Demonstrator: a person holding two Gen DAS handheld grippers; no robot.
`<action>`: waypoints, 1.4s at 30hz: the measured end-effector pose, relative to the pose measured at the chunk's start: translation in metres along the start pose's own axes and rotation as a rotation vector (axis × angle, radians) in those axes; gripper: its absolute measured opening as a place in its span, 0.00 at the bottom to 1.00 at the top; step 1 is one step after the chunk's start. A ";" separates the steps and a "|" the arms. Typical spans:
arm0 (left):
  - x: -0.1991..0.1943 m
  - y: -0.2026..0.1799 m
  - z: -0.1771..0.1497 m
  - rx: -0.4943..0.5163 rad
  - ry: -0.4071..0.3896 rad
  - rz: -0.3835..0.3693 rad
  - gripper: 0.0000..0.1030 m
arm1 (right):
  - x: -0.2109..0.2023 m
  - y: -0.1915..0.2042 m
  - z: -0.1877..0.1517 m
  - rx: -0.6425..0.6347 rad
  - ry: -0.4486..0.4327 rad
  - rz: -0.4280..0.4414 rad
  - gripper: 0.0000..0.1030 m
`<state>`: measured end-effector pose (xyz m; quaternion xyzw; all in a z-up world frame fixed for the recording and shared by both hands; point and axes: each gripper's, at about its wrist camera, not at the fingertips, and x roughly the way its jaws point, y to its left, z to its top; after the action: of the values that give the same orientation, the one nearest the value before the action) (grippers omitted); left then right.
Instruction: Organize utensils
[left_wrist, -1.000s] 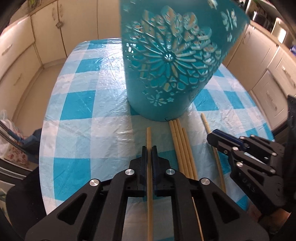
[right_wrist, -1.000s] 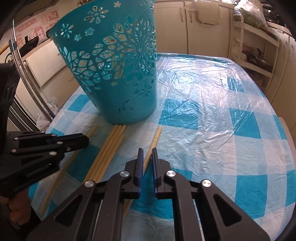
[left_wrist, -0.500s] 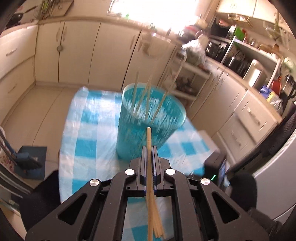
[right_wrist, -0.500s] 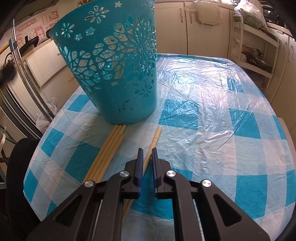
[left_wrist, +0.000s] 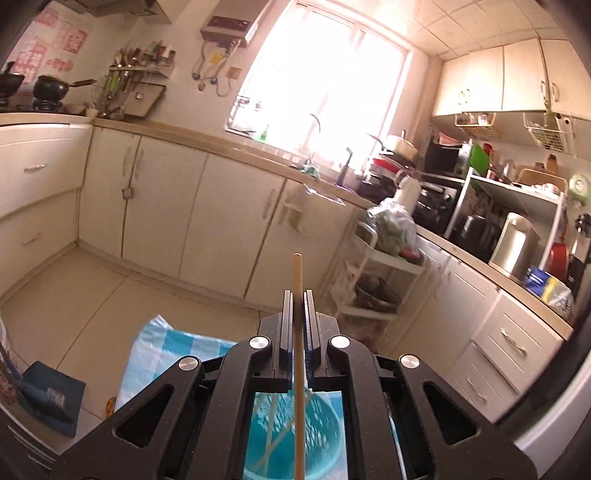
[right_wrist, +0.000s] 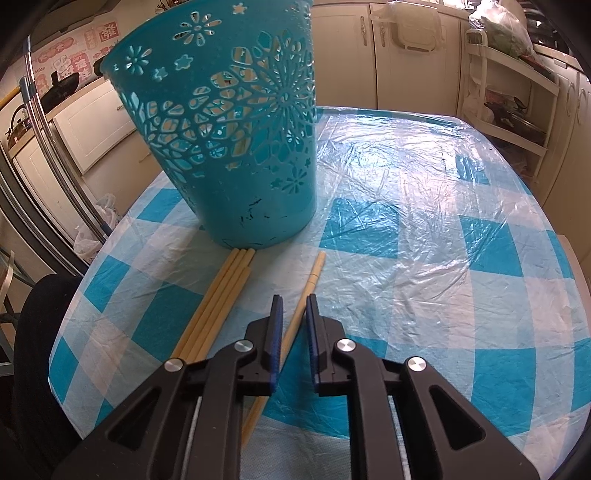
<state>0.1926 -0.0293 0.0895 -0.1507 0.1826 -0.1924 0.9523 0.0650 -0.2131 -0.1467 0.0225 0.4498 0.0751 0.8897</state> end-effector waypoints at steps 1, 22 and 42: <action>0.008 -0.001 0.001 0.000 -0.009 0.013 0.05 | 0.000 0.000 0.000 0.001 0.000 0.002 0.14; 0.055 0.015 -0.045 0.029 0.014 0.133 0.05 | 0.000 0.000 0.000 0.010 -0.001 0.020 0.19; 0.018 0.024 -0.071 0.098 0.076 0.167 0.37 | -0.001 -0.001 -0.001 0.028 0.003 0.044 0.19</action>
<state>0.1866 -0.0313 0.0129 -0.0809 0.2208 -0.1266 0.9637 0.0641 -0.2146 -0.1469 0.0448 0.4515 0.0886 0.8867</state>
